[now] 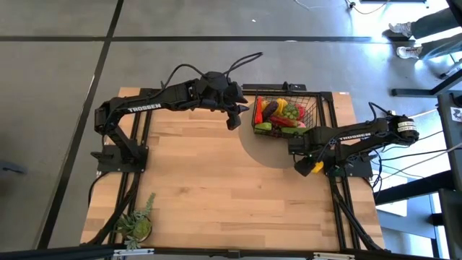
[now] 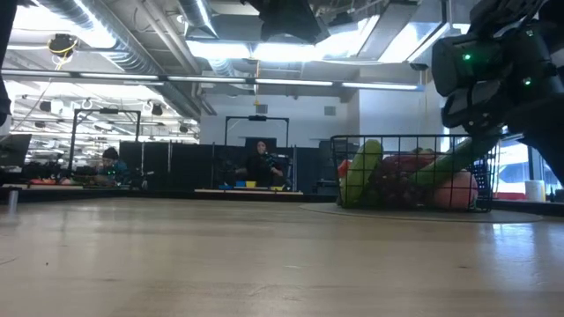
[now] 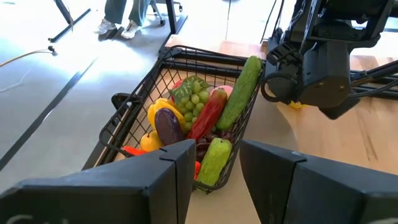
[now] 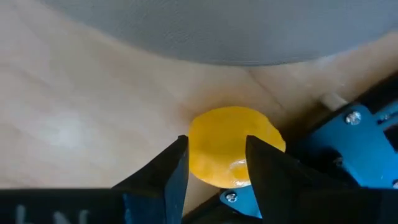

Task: Build produce basket
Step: Put the yellow lemon into the black wire basket

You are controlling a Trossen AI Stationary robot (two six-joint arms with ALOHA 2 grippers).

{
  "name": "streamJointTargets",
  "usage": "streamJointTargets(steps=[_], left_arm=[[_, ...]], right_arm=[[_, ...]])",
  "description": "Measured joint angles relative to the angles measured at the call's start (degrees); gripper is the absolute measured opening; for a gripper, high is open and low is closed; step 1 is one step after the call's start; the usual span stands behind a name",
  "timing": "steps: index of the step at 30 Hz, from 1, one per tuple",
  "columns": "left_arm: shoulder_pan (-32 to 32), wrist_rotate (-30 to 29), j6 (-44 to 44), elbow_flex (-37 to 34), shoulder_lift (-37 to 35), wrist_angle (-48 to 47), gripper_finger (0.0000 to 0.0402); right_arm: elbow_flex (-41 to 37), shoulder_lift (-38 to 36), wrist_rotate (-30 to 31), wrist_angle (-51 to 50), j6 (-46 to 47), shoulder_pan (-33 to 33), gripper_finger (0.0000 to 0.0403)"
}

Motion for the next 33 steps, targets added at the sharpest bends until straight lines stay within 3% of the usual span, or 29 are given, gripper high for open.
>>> streamJointTargets(steps=[14,22,27,33], left_arm=[[0.0,0.0,0.1,0.0,0.0,-0.3,0.0115],[0.0,0.0,0.1,0.0,0.0,-0.3,0.0115],[0.0,0.0,0.1,0.0,0.0,-0.3,0.0115],[0.0,0.0,0.1,0.0,0.0,-0.3,0.0115]], right_arm=[[0.7,0.0,-4.4,-1.1,-22.2,0.0,0.0153],[5.1,0.0,-5.4,-5.9,-11.0,0.0,0.0153],[3.6,0.0,-5.4,-6.9,4.8,0.0,0.0153],[3.0,0.0,-5.5,-4.5,9.2,0.0,0.0153]])
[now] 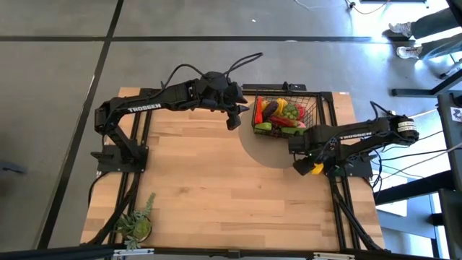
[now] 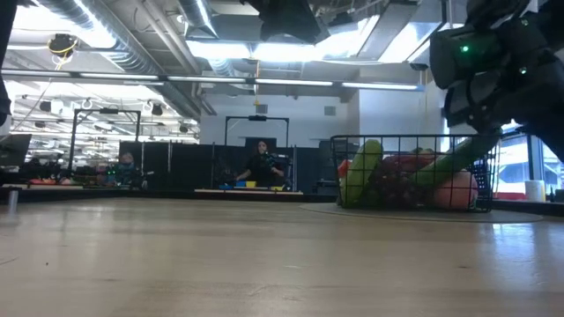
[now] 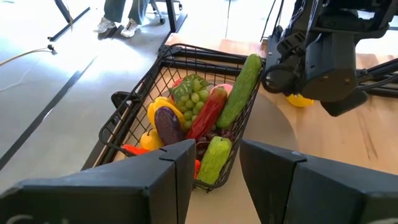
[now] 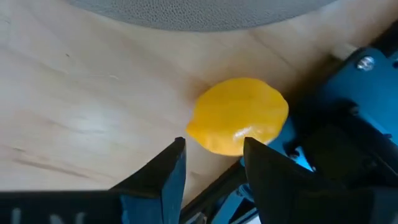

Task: Build produce basket
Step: Put the yellow lemon into the black wire basket

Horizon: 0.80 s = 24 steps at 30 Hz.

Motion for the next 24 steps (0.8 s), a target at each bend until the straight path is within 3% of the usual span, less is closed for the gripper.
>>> streamJointTargets(steps=[7,16,24], left_arm=[[0.0,0.0,0.1,0.0,0.0,-0.2,0.0115],[0.0,0.0,0.1,0.0,0.0,-0.4,0.0115],[0.0,0.0,0.1,0.0,0.0,-0.4,0.0115]], right_arm=[[-2.9,0.2,-0.5,4.3,-11.7,0.4,0.0153],[-2.9,3.3,0.8,5.4,-14.6,0.4,0.0153],[-3.0,5.2,-1.5,15.2,-16.8,0.4,0.0153]])
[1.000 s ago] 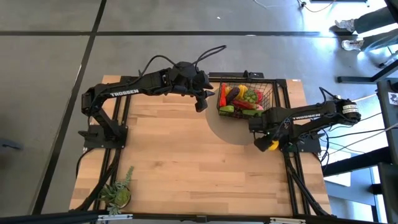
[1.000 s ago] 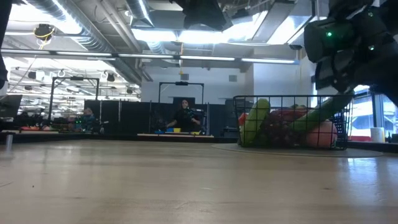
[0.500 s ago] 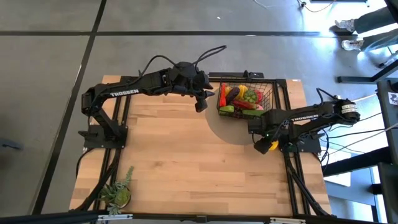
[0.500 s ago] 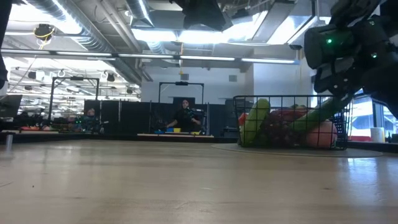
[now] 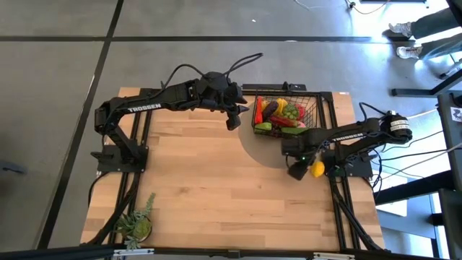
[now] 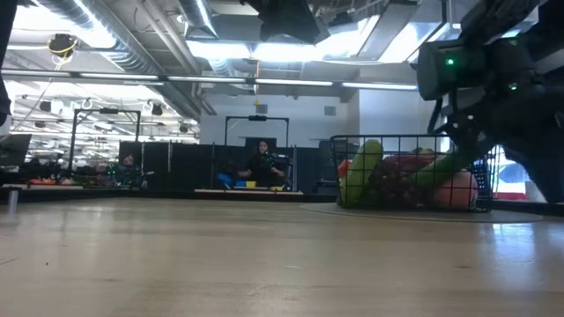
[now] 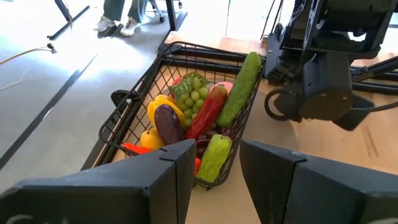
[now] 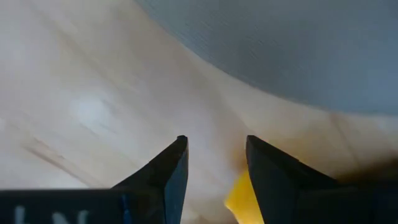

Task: Build produce basket
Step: Put the yellow lemon into the black wire basket

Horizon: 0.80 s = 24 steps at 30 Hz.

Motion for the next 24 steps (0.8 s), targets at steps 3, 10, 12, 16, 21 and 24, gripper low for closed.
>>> streamJointTargets(steps=[3,10,12,16,21,24], left_arm=[[0.0,0.0,0.0,0.0,0.0,0.0,0.0115],[0.0,0.0,0.1,-0.1,0.0,0.0,0.0115],[0.0,0.0,0.1,-0.1,0.0,0.0,0.0115],[0.0,0.0,0.1,-0.1,0.0,-0.2,0.0115],[0.0,0.0,0.1,-0.1,0.0,-0.5,0.0115],[0.0,0.0,0.1,-0.1,0.0,-0.5,0.0115]], right_arm=[[0.3,0.0,-1.4,1.8,0.4,0.0,0.0153],[3.9,0.0,-0.5,-9.7,11.3,0.0,0.0153],[4.4,0.0,-1.7,-12.2,14.8,0.0,0.0153],[4.8,-0.1,-4.2,-17.5,18.4,1.2,0.0153],[4.9,-0.1,-4.5,-22.0,20.7,4.4,0.0153],[4.9,-0.1,-3.9,-23.2,20.9,6.1,0.0153]])
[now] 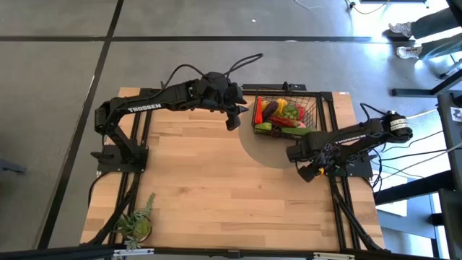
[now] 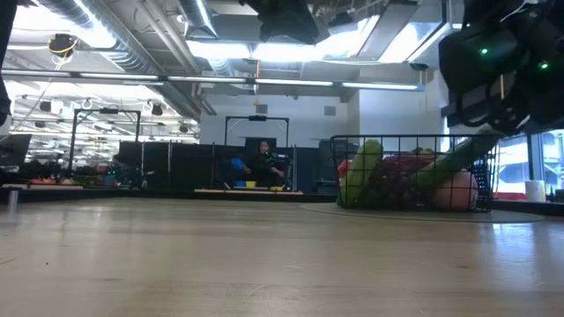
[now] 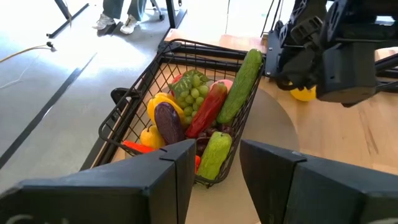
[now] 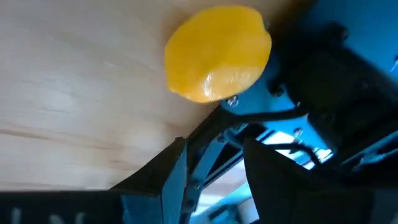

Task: Build produce basket
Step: Put the yellow lemon into the black wire basket

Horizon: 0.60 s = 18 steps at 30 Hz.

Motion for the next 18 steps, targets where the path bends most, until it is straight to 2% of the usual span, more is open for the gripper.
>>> streamJointTargets(steps=[5,12,18], left_arm=[[0.0,0.0,0.0,0.0,0.0,0.0,0.0115],[0.0,0.0,0.1,0.0,0.0,0.0,0.0115],[0.0,0.0,1.3,0.0,0.0,-1.0,0.0115]], right_arm=[[0.0,0.0,6.3,0.3,-2.9,2.6,0.0153],[0.0,0.0,7.4,0.3,-0.9,3.2,0.0153],[0.0,0.0,8.8,5.6,-1.1,3.2,0.0153]])
